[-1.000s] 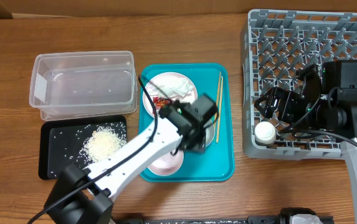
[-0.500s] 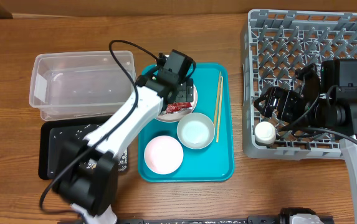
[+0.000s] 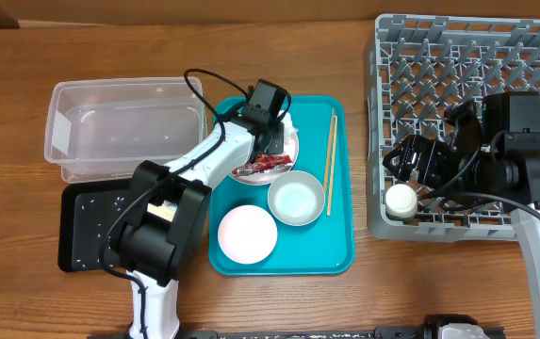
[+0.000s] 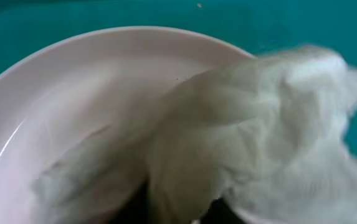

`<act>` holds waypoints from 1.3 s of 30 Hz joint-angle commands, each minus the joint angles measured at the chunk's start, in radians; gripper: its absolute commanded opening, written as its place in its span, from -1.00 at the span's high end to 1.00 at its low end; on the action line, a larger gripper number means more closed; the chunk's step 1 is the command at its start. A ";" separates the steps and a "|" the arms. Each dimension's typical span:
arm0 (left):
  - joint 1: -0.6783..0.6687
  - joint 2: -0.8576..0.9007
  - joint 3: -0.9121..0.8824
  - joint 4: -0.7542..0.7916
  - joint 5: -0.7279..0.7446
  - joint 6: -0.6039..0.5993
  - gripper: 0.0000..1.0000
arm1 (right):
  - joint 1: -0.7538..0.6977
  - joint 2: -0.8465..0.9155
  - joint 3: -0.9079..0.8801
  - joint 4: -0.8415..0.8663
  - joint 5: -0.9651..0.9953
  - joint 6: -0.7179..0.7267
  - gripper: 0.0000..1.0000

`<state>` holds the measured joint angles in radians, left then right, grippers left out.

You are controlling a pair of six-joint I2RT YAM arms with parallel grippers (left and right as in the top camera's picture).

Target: Sort waste into correct bins and load items into the dishwasher

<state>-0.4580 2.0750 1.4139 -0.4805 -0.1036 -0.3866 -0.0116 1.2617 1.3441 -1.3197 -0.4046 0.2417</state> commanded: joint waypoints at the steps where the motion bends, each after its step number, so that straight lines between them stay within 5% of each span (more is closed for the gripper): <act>1: 0.000 -0.048 0.074 -0.056 0.012 0.015 0.92 | -0.001 0.000 -0.005 0.006 -0.008 -0.006 -1.00; 10: 0.009 -0.257 0.240 -0.385 -0.122 -0.051 0.92 | -0.001 0.000 -0.005 0.006 -0.008 -0.006 -1.00; 17: 0.166 -0.319 0.233 -0.537 -0.260 -0.124 0.89 | -0.001 0.000 -0.005 0.007 -0.008 -0.006 -1.00; 21: 0.262 -0.262 0.218 -0.576 -0.239 -0.108 0.63 | -0.001 0.000 -0.005 0.012 -0.008 -0.006 -1.00; 24: 0.304 -0.231 0.219 -0.551 -0.129 -0.092 -0.35 | -0.001 0.000 -0.005 0.013 -0.008 -0.007 -1.00; 31: 0.258 -0.256 0.236 -0.489 0.151 -0.040 -0.50 | -0.001 0.000 -0.005 0.005 0.004 -0.014 -1.00; 39: 0.047 -0.154 0.235 -0.427 -0.019 0.092 -0.76 | -0.001 0.000 -0.005 0.008 0.003 -0.013 -1.00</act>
<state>-0.3588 1.8587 1.6321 -0.9138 -0.0563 -0.3580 -0.0116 1.2617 1.3422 -1.3174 -0.4030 0.2348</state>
